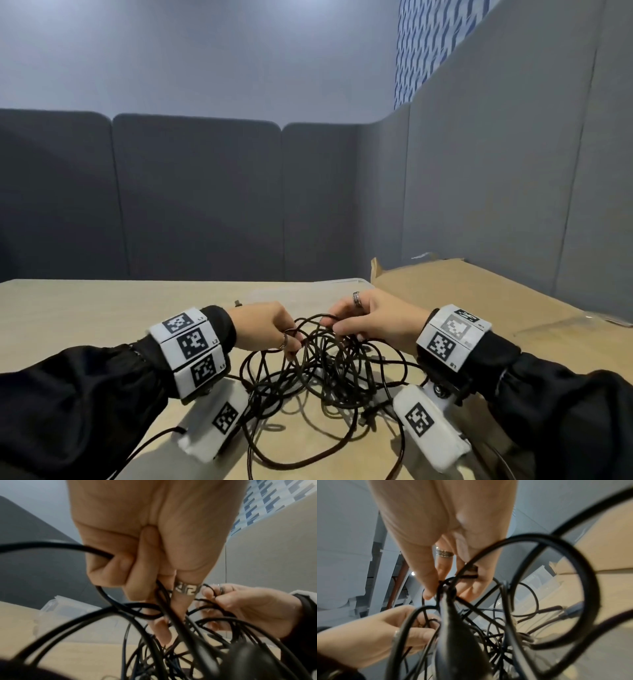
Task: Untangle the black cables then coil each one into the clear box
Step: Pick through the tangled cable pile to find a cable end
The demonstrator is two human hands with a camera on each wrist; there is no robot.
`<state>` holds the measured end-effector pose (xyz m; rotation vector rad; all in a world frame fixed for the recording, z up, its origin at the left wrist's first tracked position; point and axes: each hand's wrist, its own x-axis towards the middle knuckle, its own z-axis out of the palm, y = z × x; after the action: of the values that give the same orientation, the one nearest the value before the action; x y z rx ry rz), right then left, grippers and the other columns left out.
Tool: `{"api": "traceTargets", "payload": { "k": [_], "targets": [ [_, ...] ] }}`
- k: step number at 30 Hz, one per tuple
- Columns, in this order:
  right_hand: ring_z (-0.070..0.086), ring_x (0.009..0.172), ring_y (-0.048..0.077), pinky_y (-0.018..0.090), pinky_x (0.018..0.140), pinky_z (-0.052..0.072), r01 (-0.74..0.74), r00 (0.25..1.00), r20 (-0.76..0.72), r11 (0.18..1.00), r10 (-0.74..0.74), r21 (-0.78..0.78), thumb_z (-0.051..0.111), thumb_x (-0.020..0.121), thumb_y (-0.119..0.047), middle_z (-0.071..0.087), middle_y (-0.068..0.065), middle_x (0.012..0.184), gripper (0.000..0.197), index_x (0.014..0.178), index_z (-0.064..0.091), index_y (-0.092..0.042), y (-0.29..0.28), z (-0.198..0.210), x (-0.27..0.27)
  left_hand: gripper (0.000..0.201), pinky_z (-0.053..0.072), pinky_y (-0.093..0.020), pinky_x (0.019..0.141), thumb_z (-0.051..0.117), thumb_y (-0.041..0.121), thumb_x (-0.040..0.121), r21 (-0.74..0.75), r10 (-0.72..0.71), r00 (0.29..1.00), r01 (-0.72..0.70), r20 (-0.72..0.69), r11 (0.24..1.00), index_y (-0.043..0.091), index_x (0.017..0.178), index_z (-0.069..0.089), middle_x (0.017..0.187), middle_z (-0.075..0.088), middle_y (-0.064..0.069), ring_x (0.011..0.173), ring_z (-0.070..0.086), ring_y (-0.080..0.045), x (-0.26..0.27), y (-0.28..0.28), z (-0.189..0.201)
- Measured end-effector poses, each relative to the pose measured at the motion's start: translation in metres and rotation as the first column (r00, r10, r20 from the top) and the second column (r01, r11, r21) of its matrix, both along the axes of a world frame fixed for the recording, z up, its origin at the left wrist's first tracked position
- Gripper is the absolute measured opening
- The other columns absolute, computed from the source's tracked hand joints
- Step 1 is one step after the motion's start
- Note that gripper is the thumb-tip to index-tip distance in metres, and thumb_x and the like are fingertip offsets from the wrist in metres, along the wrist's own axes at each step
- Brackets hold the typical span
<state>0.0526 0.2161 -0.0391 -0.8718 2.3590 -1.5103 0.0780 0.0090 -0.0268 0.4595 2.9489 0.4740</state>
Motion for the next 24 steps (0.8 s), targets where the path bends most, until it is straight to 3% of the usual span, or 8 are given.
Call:
{"api": "traceTargets", "payload": {
  "k": [3, 6, 9, 11, 13, 16, 19, 24],
  "targets": [
    [0.061, 0.065, 0.002, 0.013, 0.053, 0.045, -0.043, 0.991, 0.121, 0.997, 0.049, -0.058, 0.055, 0.093, -0.010, 0.068, -0.004, 0.079, 0.014, 0.099, 0.067, -0.007, 0.001, 0.005, 0.006, 0.019, 0.043, -0.024, 0.086, 0.061, 0.023, 0.090, 0.084, -0.004, 0.999, 0.006, -0.034, 0.996, 0.034, 0.074, 0.065, 0.080, 0.064, 0.012, 0.080, 0.055, -0.004, -0.001, 0.000, -0.004],
    [0.060, 0.066, 0.006, 0.020, 0.051, 0.050, 0.030, 0.985, 0.170, 0.997, -0.017, -0.073, 0.047, 0.095, -0.006, 0.067, 0.001, 0.083, 0.018, 0.099, 0.063, -0.012, 0.004, 0.012, 0.007, 0.020, 0.042, -0.013, 0.083, 0.061, 0.009, 0.088, 0.301, -0.005, 1.000, 0.012, -0.021, 0.953, 0.024, 0.077, 0.068, 0.080, 0.068, 0.007, 0.080, 0.059, -0.002, -0.002, -0.002, -0.007],
    [0.057, 0.067, 0.005, 0.017, 0.052, 0.048, 0.142, 0.988, -0.077, 0.976, -0.131, 0.167, 0.054, 0.092, -0.007, 0.062, -0.002, 0.086, 0.017, 0.086, 0.061, -0.021, 0.008, 0.013, 0.004, 0.023, 0.042, -0.002, 0.070, 0.059, -0.002, 0.087, 0.470, -0.012, 1.000, 0.007, 0.006, 0.883, 0.017, 0.078, 0.068, 0.072, 0.067, 0.009, 0.069, 0.061, 0.004, -0.001, 0.000, -0.009],
    [0.055, 0.070, 0.007, 0.016, 0.062, 0.047, 0.178, 0.964, -0.244, 0.934, -0.103, 0.311, 0.061, 0.090, -0.017, 0.061, -0.006, 0.082, 0.014, 0.078, 0.060, -0.025, 0.008, 0.012, 0.004, 0.024, 0.042, -0.002, 0.066, 0.058, -0.006, 0.087, 0.541, -0.001, 1.000, -0.006, 0.013, 0.841, 0.014, 0.078, 0.068, 0.069, 0.067, 0.010, 0.066, 0.061, 0.005, 0.000, 0.000, -0.010],
    [0.053, 0.070, 0.003, 0.013, 0.069, 0.044, 0.214, 0.938, -0.332, 0.915, -0.096, 0.341, 0.061, 0.090, -0.026, 0.060, -0.011, 0.079, 0.012, 0.079, 0.061, -0.025, 0.008, 0.013, 0.005, 0.025, 0.041, -0.001, 0.060, 0.057, -0.007, 0.087, 0.593, 0.018, 1.000, -0.019, 0.008, 0.805, 0.013, 0.079, 0.069, 0.067, 0.067, 0.010, 0.063, 0.061, 0.004, 0.002, 0.001, -0.008],
    [0.050, 0.062, -0.006, 0.004, 0.060, 0.039, 0.225, 0.929, -0.360, 0.898, -0.082, 0.378, 0.061, 0.090, -0.031, 0.059, -0.016, 0.073, 0.010, 0.086, 0.066, -0.023, 0.009, 0.017, 0.007, 0.020, 0.032, 0.000, 0.041, 0.053, -0.009, 0.089, 0.678, 0.054, 0.998, -0.047, 0.011, 0.733, 0.007, 0.087, 0.065, 0.058, 0.062, 0.009, 0.039, 0.050, 0.007, 0.004, 0.003, -0.006],
    [0.046, 0.054, -0.003, 0.009, 0.058, 0.037, 0.172, 0.951, -0.309, 0.874, -0.027, 0.454, 0.062, 0.089, -0.033, 0.055, -0.015, 0.065, 0.010, 0.083, 0.065, -0.027, 0.003, 0.016, 0.007, 0.018, 0.029, -0.001, 0.039, 0.052, -0.008, 0.090, 0.712, 0.067, 0.998, -0.047, 0.001, 0.701, 0.007, 0.087, 0.063, 0.050, 0.060, 0.013, 0.035, 0.046, 0.007, 0.006, 0.004, -0.004],
    [0.050, 0.056, 0.000, 0.015, 0.057, 0.038, 0.143, 0.964, -0.260, 0.941, -0.062, 0.305, 0.050, 0.095, -0.016, 0.062, -0.003, 0.076, 0.022, 0.073, 0.050, -0.023, -0.005, 0.016, 0.005, 0.018, 0.029, -0.011, 0.045, 0.056, 0.005, 0.092, 0.643, 0.072, 0.997, -0.071, 0.025, 0.763, 0.019, 0.096, 0.067, 0.077, 0.066, 0.004, 0.045, 0.037, -0.002, 0.008, -0.007, 0.004]
  ]
}}
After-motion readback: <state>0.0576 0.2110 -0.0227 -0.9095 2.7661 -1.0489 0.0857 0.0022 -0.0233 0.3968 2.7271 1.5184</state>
